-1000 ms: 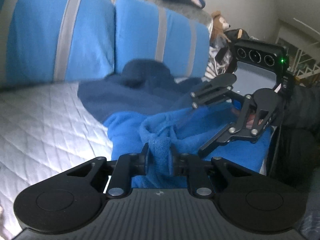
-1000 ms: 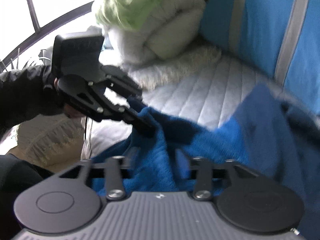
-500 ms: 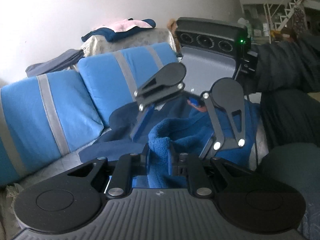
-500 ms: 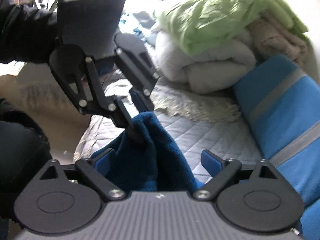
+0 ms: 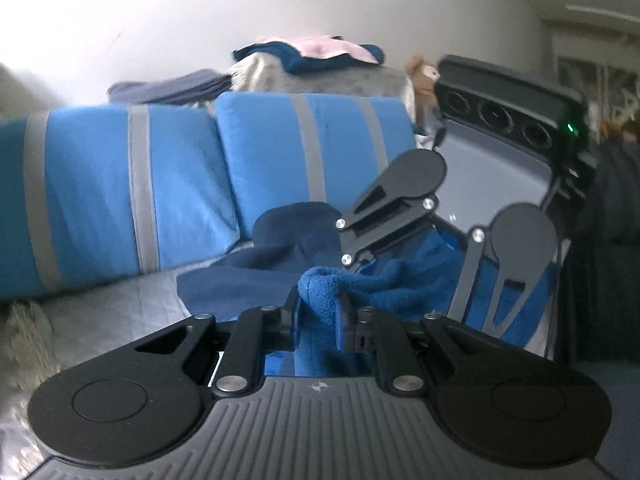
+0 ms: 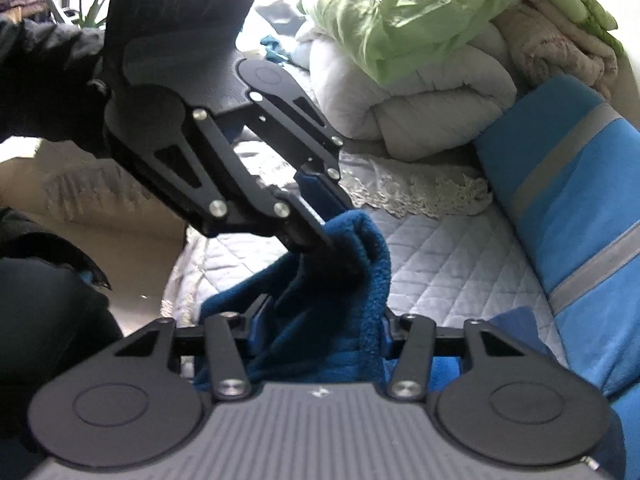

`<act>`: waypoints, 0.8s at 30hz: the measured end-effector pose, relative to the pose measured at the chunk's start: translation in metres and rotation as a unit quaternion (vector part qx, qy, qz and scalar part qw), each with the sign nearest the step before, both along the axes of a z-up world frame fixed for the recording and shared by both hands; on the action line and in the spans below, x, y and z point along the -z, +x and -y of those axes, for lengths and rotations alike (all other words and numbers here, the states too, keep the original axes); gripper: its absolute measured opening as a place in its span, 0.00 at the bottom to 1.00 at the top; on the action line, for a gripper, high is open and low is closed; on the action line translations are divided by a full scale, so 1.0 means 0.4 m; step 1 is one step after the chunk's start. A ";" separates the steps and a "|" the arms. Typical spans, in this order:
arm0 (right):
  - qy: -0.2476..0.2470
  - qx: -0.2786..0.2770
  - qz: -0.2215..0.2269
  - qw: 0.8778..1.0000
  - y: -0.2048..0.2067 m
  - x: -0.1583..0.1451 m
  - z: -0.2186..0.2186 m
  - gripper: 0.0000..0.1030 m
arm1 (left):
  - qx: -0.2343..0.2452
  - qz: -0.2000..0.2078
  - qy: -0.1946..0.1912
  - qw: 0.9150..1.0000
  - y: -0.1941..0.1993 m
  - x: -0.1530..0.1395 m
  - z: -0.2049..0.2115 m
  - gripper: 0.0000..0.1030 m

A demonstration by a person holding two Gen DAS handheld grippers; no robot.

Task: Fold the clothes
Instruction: 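Lift the hoodie with both grippers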

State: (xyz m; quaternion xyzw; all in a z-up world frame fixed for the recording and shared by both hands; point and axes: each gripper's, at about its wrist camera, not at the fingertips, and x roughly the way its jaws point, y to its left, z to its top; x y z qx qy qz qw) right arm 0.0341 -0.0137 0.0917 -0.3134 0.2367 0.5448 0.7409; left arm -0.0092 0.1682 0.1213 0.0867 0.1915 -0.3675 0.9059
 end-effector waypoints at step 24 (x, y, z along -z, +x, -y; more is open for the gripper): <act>0.039 0.047 -0.036 0.997 0.035 -0.011 0.116 0.10 | 0.006 0.013 0.011 1.000 -0.004 -0.004 -0.010 0.17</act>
